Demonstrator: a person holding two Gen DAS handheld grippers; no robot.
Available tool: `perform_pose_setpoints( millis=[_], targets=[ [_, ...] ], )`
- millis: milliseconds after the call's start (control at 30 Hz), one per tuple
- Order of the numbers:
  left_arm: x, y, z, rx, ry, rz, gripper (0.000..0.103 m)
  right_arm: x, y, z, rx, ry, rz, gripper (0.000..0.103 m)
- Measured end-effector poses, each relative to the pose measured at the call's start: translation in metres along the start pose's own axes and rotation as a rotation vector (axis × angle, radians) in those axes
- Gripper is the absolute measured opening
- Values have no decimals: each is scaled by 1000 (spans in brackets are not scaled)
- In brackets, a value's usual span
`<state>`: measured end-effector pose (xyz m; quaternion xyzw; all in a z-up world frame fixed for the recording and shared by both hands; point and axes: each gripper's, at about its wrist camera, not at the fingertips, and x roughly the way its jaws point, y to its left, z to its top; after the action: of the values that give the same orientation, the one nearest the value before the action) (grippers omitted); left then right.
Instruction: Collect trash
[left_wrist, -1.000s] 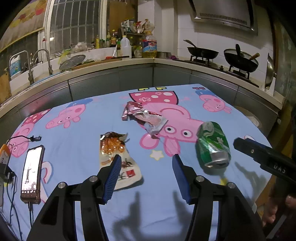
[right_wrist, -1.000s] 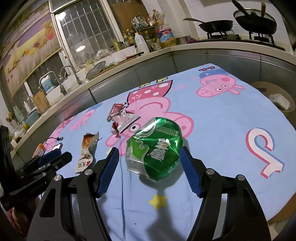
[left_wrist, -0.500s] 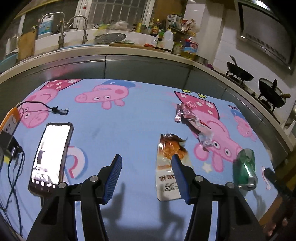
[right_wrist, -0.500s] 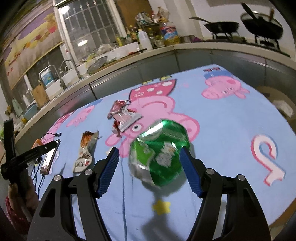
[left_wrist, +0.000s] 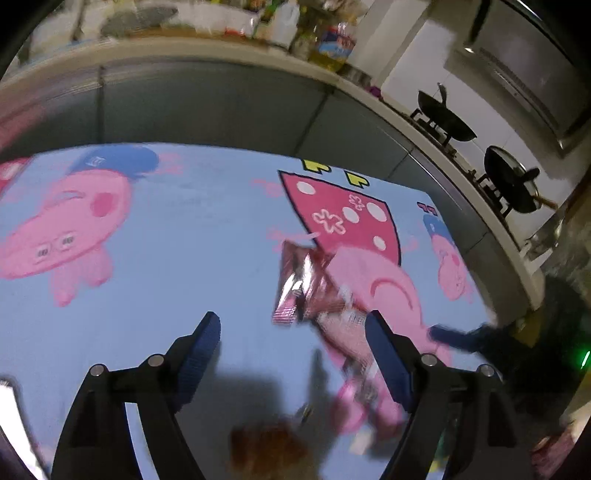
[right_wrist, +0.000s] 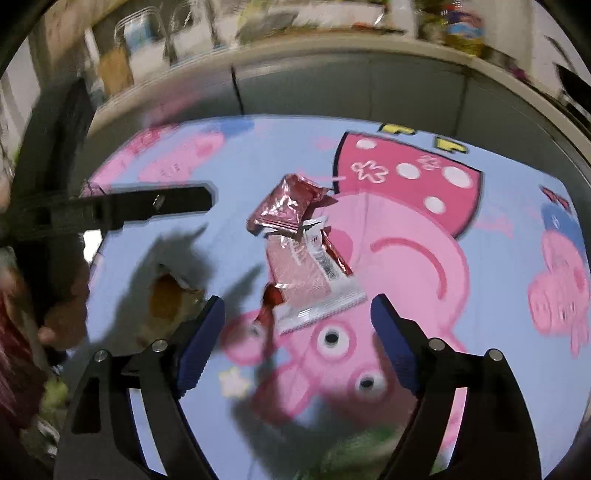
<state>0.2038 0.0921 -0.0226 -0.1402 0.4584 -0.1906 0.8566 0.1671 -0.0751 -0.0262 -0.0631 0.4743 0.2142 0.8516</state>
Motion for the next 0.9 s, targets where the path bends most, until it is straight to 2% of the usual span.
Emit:
perform_pose_setpoints(
  millis=[133,200,233,267,333,433,500,567,767,900],
  targets=[
    [33,-5,20,21,54,11,62,38,-5,16,-53,126,-32,80],
    [48,-8,23,36,93,23,56,49,-10,15,-52,159,-32,80],
    [55,-11,23,47,108,29,50,54,-14,14,-46,175,-22,80],
    [61,-13,22,60,122,35,42,54,-16,13,-43,178,-10,81],
    [69,-14,23,73,141,38,32,53,-16,11,-65,170,-9,80],
    [73,-14,24,72,135,33,23,53,-12,10,-94,170,-28,77],
    [74,-12,26,53,135,20,20,52,-10,9,-100,164,-34,72],
    [73,-10,28,42,131,20,11,49,-10,9,-94,156,-31,65],
    [71,-2,28,17,119,58,1,40,-8,6,-91,130,-32,55],
    [72,2,26,8,122,71,1,35,-4,3,-93,121,-45,54]
  ],
)
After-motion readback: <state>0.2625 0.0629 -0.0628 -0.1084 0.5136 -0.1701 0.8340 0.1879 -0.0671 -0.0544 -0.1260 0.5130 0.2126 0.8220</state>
